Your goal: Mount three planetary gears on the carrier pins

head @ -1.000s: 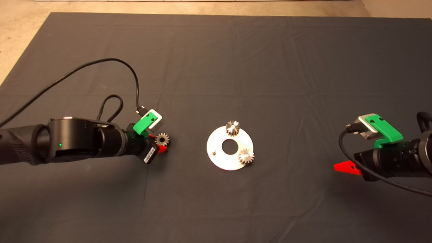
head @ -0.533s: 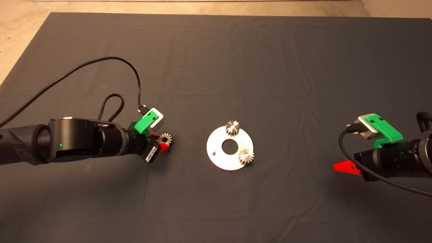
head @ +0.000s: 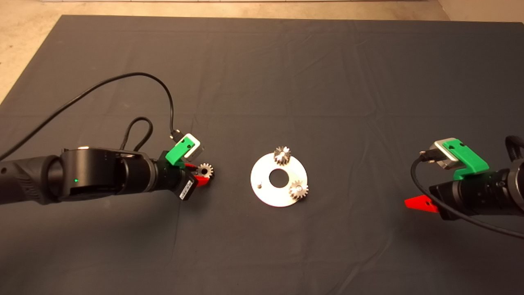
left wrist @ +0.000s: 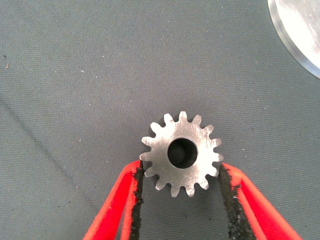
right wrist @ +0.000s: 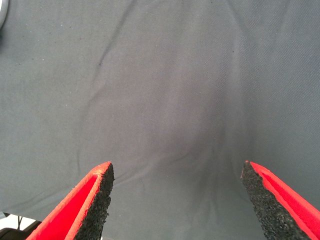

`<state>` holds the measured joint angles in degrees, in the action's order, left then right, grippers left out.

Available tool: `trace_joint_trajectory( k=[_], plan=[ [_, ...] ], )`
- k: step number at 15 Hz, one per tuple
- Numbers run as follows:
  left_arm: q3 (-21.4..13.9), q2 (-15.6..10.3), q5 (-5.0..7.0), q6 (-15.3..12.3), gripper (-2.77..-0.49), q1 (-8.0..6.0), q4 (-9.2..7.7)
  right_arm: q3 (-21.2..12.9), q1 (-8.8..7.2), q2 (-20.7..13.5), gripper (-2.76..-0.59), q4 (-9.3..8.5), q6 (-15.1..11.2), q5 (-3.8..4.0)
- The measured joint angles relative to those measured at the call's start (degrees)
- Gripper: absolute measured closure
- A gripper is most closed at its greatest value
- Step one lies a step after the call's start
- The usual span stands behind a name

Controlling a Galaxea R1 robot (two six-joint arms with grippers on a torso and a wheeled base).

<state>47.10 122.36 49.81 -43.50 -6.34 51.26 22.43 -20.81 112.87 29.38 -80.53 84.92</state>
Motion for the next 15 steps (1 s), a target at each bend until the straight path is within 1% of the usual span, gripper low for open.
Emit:
trace_joint_trajectory(
  k=[3, 4, 7, 10, 13, 14, 15],
  plan=[
    [0.0, -0.1, -0.01, -0.2, -1.03, 0.00, 0.03, 0.0, 0.00, 0.0, -1.89, -0.04, 0.0, 0.00],
    [0.0, -0.1, -0.09, -0.2, -1.15, 0.00, 0.03, 0.0, 0.00, 0.0, -1.89, -0.04, 0.0, 0.00],
    [0.0, -0.1, -0.23, -0.2, -1.16, 0.00, 0.17, 0.0, 0.00, 0.0, -1.89, -0.05, 0.0, 0.00],
    [0.0, -0.1, -0.32, -0.2, -1.16, 0.09, 1.51, 0.0, 0.00, 0.0, -1.89, -0.06, 0.0, -0.02],
    [0.0, 0.0, -0.34, -0.2, -1.16, 1.39, 2.90, 0.0, 0.00, 0.0, -1.89, -0.07, 0.0, -0.03],
    [0.0, 0.0, -0.37, -0.2, -1.16, 1.74, 3.04, 0.0, 0.00, 0.0, -1.89, -0.07, 0.0, -0.03],
    [0.0, 0.0, -0.34, -0.2, -1.16, 1.76, 3.05, 0.0, 0.00, 0.0, -1.89, -0.09, 0.0, -0.05]
  ],
)
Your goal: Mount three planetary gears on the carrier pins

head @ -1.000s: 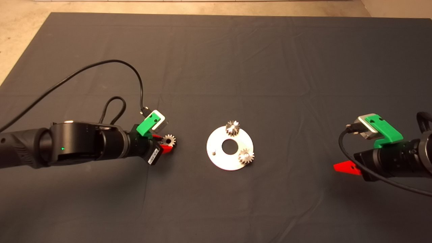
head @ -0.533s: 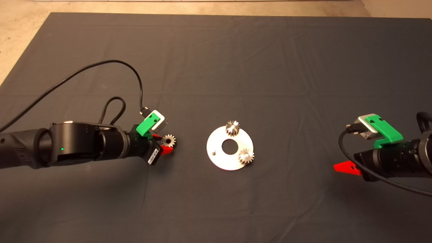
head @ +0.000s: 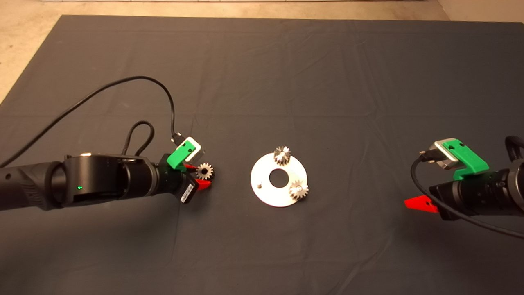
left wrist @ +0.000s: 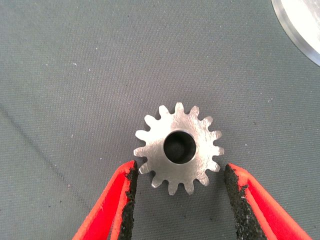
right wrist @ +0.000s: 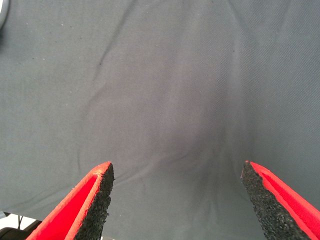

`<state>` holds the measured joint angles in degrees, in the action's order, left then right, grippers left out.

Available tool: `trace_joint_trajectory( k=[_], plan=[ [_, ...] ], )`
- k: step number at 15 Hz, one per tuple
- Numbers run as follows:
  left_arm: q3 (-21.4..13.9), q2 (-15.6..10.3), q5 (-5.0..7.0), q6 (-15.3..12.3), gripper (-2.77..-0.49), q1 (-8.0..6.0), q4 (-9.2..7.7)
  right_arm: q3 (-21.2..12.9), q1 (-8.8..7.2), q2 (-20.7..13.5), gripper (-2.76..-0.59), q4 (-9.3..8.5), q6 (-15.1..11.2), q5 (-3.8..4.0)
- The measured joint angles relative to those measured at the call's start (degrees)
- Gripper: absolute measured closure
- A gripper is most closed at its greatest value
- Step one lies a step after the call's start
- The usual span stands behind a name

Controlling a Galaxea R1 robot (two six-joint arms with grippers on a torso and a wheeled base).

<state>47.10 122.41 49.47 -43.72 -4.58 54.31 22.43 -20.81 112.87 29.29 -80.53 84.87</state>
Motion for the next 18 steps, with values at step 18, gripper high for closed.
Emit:
trace_joint_trajectory(
  k=[18],
  plan=[
    [0.0, 1.4, 0.02, 0.0, -1.07, -0.01, 1.50, 0.0, 0.00, 0.0, -1.89, 0.00, -0.1, -0.89]
  ],
)
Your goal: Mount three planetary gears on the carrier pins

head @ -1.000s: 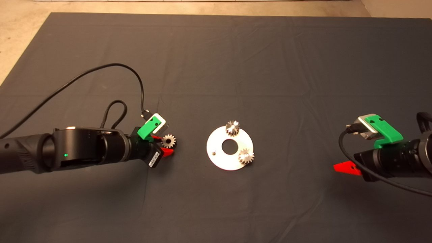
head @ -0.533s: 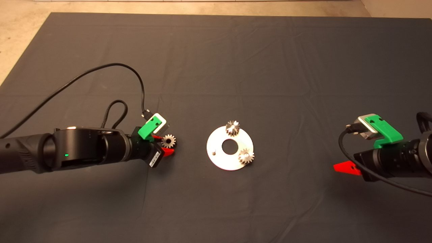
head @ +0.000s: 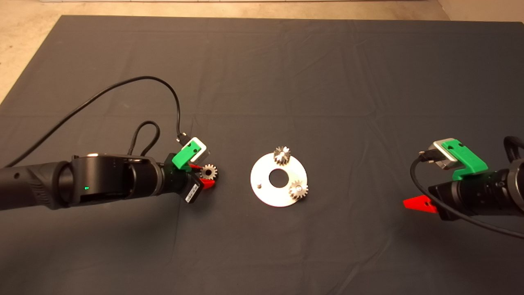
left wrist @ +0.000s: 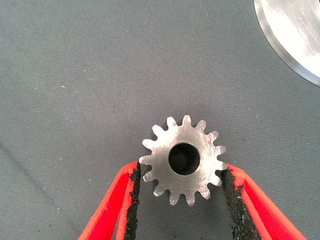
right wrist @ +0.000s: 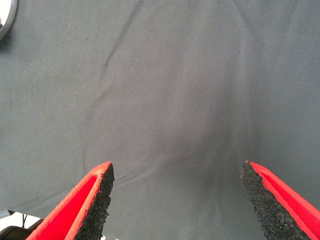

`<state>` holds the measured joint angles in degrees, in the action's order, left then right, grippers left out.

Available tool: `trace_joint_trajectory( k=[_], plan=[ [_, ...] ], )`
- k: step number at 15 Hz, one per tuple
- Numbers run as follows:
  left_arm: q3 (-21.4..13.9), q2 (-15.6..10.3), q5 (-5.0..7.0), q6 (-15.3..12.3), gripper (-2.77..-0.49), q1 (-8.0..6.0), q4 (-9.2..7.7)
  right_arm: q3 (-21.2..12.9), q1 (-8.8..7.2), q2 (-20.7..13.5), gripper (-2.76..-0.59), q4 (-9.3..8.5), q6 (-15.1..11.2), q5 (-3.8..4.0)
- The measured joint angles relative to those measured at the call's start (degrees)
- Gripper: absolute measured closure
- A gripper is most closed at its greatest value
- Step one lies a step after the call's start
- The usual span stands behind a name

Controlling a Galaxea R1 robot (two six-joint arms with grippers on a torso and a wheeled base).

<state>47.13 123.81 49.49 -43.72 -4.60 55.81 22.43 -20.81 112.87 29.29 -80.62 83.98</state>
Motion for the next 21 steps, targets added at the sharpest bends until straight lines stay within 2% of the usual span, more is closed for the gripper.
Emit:
trace_joint_trajectory(
  k=[4, 6, 7, 9, 13, 16, 21],
  plan=[
    [0.0, 0.0, 0.01, 0.0, -0.99, 0.04, 0.69, 0.0, 0.00, 0.0, -1.89, -0.38, 0.0, -0.17],
    [0.0, 0.0, -0.02, 0.0, -0.93, 0.33, 1.60, 0.0, 0.00, 0.0, -1.89, -0.46, 0.0, -1.32],
    [0.0, 0.0, -0.11, 0.0, -0.93, 0.50, 1.92, 0.0, 0.00, 0.0, -1.89, -0.50, 0.0, -1.43],
    [0.0, -0.1, -0.41, 0.0, -0.88, 0.96, 2.95, 0.0, 0.00, 0.0, -1.89, -0.61, 0.0, -1.46],
    [0.0, -0.2, -0.44, 0.0, -0.81, 0.99, 3.15, 0.0, 0.00, 0.0, -1.89, -0.61, 0.0, -1.49],
    [-0.1, -0.6, -1.16, 0.1, -0.71, 1.27, 3.61, 0.0, 0.00, 0.0, -1.89, -0.65, 0.0, -1.54],
    [-0.2, -0.8, -1.13, 0.1, -0.64, 1.27, 3.61, 0.0, 0.00, 0.0, -1.89, -0.66, 0.0, -1.50]
  ],
)
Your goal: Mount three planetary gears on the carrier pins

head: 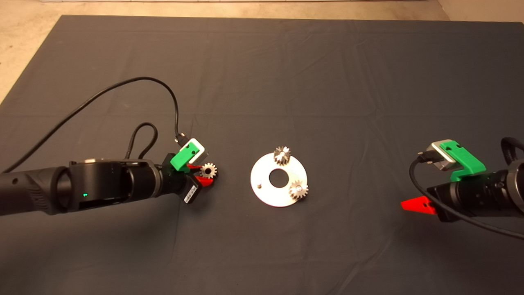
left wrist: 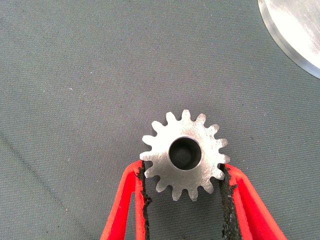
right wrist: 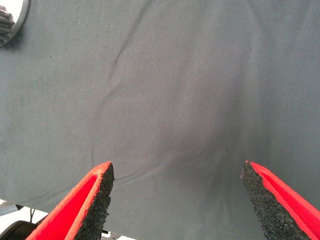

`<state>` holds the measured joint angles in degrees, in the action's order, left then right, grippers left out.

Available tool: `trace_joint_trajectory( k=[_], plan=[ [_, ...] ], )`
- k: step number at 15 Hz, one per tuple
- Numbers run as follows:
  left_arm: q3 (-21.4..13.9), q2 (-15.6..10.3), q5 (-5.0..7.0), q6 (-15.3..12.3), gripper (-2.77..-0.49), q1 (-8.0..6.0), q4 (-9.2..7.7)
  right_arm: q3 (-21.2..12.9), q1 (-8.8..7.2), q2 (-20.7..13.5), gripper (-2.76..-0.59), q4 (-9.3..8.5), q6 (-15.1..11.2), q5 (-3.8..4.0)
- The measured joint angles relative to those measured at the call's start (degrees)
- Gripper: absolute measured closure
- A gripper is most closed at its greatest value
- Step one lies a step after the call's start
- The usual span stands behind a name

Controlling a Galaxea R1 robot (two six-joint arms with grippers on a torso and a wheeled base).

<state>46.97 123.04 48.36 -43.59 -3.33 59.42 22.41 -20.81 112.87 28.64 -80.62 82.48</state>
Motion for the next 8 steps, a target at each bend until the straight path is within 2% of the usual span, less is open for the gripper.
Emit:
trace_joint_trajectory(
  k=[3, 5, 8],
  plan=[
    [-0.8, -0.3, 0.84, 0.0, -0.64, 0.05, -0.02, 0.0, 0.00, 0.0, -1.89, 0.00, 0.0, 0.01],
    [-2.9, -1.2, 1.61, 0.0, -0.63, 0.35, -0.16, 0.0, 0.00, 0.0, -1.89, 0.00, 0.0, 0.01],
    [-4.2, -1.5, 1.63, 0.0, -0.57, 0.32, -0.11, 0.0, 0.00, 0.0, -1.89, -0.01, 0.0, 0.02]
  ],
)
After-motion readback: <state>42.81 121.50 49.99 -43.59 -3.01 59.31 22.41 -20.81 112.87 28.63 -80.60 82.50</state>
